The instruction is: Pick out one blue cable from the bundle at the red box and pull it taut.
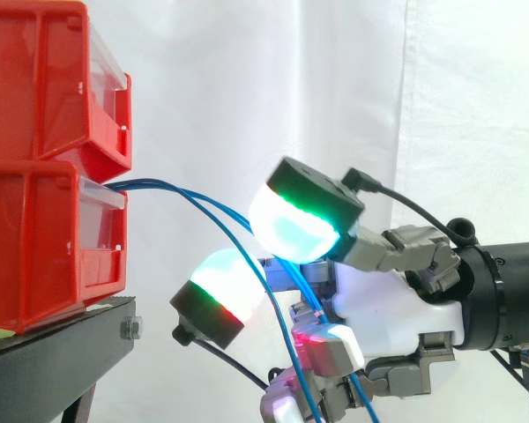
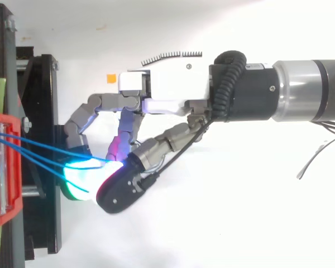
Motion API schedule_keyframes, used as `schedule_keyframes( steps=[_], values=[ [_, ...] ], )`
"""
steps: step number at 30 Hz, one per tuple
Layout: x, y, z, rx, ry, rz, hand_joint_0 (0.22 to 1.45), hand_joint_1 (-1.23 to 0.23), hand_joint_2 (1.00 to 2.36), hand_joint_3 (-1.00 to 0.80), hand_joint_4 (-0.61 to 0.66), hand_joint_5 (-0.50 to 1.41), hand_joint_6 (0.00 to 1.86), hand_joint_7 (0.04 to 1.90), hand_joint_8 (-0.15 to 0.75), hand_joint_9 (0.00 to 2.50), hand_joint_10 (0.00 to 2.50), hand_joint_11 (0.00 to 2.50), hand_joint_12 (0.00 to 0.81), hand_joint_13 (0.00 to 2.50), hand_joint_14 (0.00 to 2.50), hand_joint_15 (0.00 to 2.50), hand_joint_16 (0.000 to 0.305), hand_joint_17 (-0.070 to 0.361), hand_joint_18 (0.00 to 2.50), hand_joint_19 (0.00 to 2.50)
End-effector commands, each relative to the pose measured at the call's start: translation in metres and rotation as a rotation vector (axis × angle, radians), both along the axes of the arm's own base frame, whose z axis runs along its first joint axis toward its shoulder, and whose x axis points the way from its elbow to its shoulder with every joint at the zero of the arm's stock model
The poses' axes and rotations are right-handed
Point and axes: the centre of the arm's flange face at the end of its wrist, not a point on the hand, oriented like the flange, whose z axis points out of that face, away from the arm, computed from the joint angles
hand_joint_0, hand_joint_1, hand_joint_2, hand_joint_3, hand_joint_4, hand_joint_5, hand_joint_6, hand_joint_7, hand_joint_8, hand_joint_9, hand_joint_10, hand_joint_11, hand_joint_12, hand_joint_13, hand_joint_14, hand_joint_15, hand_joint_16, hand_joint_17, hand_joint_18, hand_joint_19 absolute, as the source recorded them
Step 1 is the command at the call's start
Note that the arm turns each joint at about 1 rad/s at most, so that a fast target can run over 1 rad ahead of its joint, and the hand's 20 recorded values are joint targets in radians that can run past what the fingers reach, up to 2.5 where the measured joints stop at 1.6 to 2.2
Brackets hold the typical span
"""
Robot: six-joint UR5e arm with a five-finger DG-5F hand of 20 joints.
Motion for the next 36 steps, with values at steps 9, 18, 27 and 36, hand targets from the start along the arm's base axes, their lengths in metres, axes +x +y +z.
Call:
schedule_keyframes(
  steps=[9, 18, 27, 36],
  values=[
    [-0.0005, -0.0026, -0.0005, 0.0, 0.0, -0.003, 0.5, -0.34, 1.0, -0.5, -0.19, 0.0, 0.74, 1.12, 0.219, 1.45, 0.02, 0.46, 0.332, 1.05, 0.02, 0.42, 0.051, 0.115, 0.88, 0.71],
    [-0.0005, -0.005, 0.0, 0.0, 0.0, -0.006, 0.48, -0.47, 1.0, -0.5, -0.08, -0.05, 0.8, 1.02, 0.26, 1.37, 0.02, 0.52, 0.358, 1.03, 0.02, 0.44, 0.055, 0.123, 0.88, 0.72],
    [-0.0009, -0.0062, -0.0005, -0.022, -0.002, -0.007, 0.4, -0.46, 1.0, -0.5, 0.0, -0.1, 0.79, 0.85, 0.299, 1.23, 0.02, 0.51, 0.41, 1.0, 0.02, 0.42, 0.067, 0.15, 0.9, 0.71],
    [-0.0016, -0.0062, 0.0026, -0.069, -0.005, -0.004, 0.43, -0.32, 1.0, -0.5, -0.03, -0.1, 0.77, 0.87, 0.298, 1.23, 0.02, 0.52, 0.401, 0.98, 0.02, 0.44, 0.063, 0.143, 0.88, 0.72]
  ],
)
